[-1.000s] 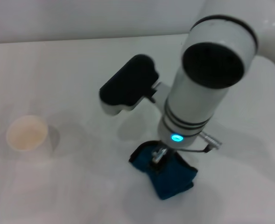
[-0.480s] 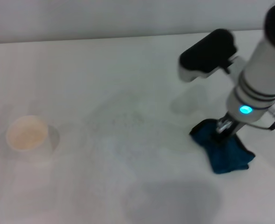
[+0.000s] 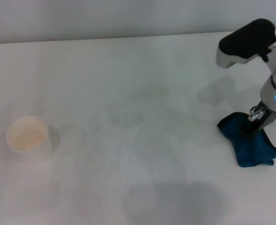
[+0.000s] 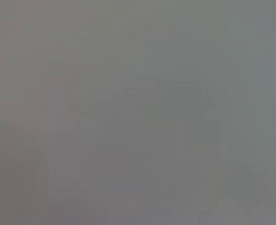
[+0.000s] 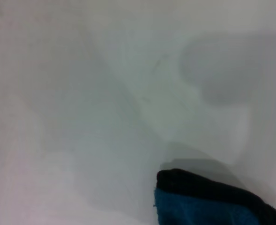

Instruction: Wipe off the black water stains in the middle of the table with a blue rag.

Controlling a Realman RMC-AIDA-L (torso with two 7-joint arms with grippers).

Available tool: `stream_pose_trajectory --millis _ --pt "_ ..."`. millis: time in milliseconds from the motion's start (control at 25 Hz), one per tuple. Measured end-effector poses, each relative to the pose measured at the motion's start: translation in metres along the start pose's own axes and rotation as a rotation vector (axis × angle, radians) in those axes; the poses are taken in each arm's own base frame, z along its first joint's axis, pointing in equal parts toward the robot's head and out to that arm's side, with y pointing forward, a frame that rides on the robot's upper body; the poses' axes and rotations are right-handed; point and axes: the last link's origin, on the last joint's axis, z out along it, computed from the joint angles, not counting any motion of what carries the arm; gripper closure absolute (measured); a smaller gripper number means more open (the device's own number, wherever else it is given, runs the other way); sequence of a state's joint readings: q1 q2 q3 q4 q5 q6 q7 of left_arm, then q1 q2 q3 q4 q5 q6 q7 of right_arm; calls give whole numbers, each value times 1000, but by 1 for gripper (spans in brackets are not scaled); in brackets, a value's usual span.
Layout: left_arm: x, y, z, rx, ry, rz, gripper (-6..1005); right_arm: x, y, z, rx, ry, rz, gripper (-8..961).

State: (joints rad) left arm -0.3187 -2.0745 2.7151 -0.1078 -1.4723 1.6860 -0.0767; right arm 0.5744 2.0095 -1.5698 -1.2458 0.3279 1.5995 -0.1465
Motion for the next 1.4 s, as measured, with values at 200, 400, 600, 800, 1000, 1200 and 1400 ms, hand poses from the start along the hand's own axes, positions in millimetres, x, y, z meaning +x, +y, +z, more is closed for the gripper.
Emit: stream_pose_trajectory --millis 200,400,600,800,1000,1200,1400 --pt "0 1 4 -2 4 -2 112 0 -9 -3 -12 -16 22 890" --pt "0 1 8 5 8 -3 112 2 -8 -2 -18 9 -6 890" --pt "0 1 10 12 5 -4 112 2 -6 -2 -18 13 -32 864" --pt "-2 0 12 15 -7 -4 112 1 -9 -5 -18 -3 -33 692" --pt "-6 -1 14 28 -33 -8 111 -5 -27 -15 -56 -110 -3 471" --pt "-8 2 14 31 -42 -39 111 -7 -64 -27 -119 -311 73 304" --pt "-12 7 16 22 -67 -55 111 1 -100 -31 -222 -549 132 251"
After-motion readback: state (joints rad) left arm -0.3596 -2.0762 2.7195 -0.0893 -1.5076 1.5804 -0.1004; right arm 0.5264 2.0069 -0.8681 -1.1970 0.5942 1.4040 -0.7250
